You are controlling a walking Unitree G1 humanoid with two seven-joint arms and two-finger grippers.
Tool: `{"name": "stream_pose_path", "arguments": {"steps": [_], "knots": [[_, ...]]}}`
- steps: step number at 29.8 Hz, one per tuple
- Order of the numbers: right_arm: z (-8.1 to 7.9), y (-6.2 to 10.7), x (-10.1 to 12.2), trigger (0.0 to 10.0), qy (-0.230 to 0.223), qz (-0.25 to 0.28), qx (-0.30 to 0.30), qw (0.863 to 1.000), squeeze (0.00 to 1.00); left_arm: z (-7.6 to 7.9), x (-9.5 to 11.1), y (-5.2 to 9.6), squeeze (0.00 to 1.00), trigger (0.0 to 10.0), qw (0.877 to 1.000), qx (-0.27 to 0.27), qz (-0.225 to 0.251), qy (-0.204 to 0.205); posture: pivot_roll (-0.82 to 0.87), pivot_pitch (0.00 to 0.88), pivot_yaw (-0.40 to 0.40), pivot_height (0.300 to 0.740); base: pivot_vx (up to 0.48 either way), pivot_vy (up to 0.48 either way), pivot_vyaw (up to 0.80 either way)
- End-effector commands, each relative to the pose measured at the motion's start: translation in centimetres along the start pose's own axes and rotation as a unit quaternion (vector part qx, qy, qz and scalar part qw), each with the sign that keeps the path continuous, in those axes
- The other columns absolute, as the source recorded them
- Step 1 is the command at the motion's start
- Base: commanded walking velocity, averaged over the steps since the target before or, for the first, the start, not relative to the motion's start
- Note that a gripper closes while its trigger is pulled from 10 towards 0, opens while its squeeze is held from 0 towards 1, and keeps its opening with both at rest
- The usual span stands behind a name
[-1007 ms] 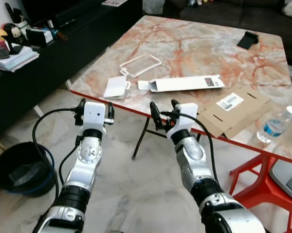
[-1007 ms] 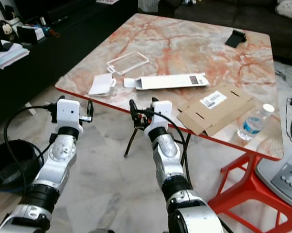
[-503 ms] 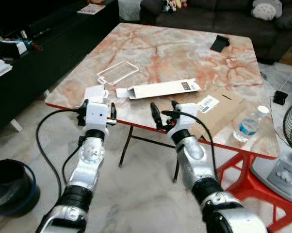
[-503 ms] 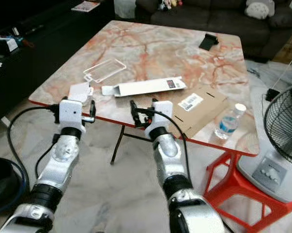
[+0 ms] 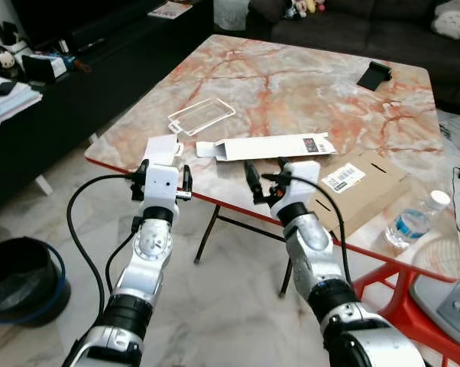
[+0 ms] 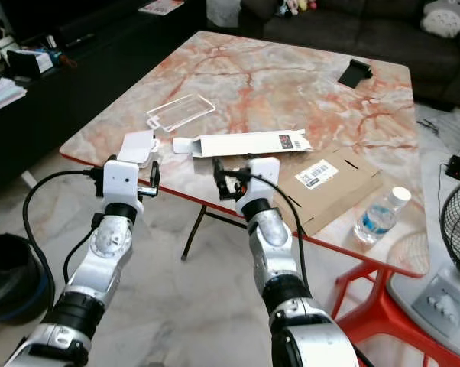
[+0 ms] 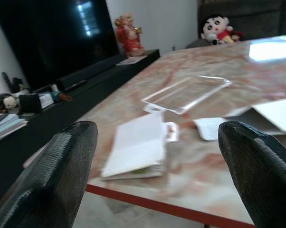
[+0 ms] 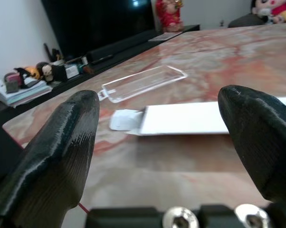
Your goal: Picking trash to rubbish bin
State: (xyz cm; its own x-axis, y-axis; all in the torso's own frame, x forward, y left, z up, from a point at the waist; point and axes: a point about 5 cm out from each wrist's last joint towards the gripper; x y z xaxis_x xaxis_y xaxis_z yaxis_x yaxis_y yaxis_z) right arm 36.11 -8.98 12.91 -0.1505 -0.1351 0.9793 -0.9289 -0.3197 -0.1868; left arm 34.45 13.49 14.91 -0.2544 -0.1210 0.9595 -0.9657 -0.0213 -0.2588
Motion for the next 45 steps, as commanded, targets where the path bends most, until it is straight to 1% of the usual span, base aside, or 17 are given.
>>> {"name": "stream_pose_path", "arguments": {"steps": [1, 8, 13, 23, 25, 31, 34, 45], "knots": [[-0.4, -0.2, 0.2, 10.0, -0.003, 0.003, 0.003, 1.000, 0.00, -0.5, -0.2, 0.0, 0.00, 10.0, 1.000, 0.006, -0.006, -0.007, 0.10, 0.120, -0.036, 0.740, 0.285, 0.000, 0.00], [-0.5, -0.2, 0.1, 10.0, -0.005, 0.003, 0.002, 1.000, 0.00, -0.6, -0.2, -0.1, 0.00, 10.0, 1.000, 0.006, -0.005, -0.007, 0.10, 0.119, -0.034, 0.740, 0.288, 0.000, 0.00], [-0.7, -0.3, 0.3, 10.0, -0.017, 0.012, 0.004, 1.000, 0.00, -0.6, -0.1, -0.1, 0.00, 10.0, 1.000, 0.005, -0.005, -0.007, 0.10, 0.118, -0.032, 0.740, 0.286, 0.000, 0.00], [-1.0, -0.2, 0.3, 10.0, -0.010, 0.013, 0.011, 1.000, 0.00, -0.5, -0.1, -0.1, 0.00, 10.0, 1.000, 0.005, -0.004, -0.006, 0.10, 0.114, -0.032, 0.740, 0.287, 0.000, 0.00], [-1.2, -0.2, 0.4, 10.0, 0.001, 0.021, 0.019, 1.000, 0.00, -0.5, 0.0, -0.2, 0.00, 10.0, 1.000, 0.006, -0.002, -0.006, 0.11, 0.113, -0.033, 0.740, 0.289, 0.000, 0.00], [-1.3, -0.2, 0.5, 10.0, 0.000, 0.024, 0.024, 0.999, 0.00, -0.5, 0.0, -0.1, 0.00, 10.0, 1.000, 0.006, -0.002, -0.006, 0.11, 0.114, -0.034, 0.740, 0.292, 0.000, 0.44], [-1.4, -0.2, 0.3, 10.0, -0.011, 0.018, 0.022, 1.000, 0.00, -0.4, -0.1, 0.0, 0.00, 10.0, 1.000, 0.006, -0.002, -0.004, 0.11, 0.107, -0.037, 0.740, 0.296, 0.000, 0.00], [-1.4, -0.2, 0.2, 10.0, -0.009, 0.015, 0.025, 1.000, 0.00, -0.3, -0.1, 0.1, 0.00, 10.0, 1.000, 0.003, -0.001, -0.004, 0.11, 0.098, -0.040, 0.740, 0.298, 0.000, 0.00]]}}
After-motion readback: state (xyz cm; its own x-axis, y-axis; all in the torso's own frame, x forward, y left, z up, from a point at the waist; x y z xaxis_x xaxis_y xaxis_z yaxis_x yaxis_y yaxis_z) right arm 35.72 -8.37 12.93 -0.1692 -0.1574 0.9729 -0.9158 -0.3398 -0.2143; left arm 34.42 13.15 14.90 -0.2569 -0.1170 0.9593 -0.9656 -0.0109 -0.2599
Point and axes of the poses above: a point about 5 cm out from each wrist's last joint towards the gripper, its own y axis pointing back from the gripper into the wrist, its own x axis along the axis of the wrist's last joint, z = x × y, and after that the axes turned 5 degrees about y, right-handed
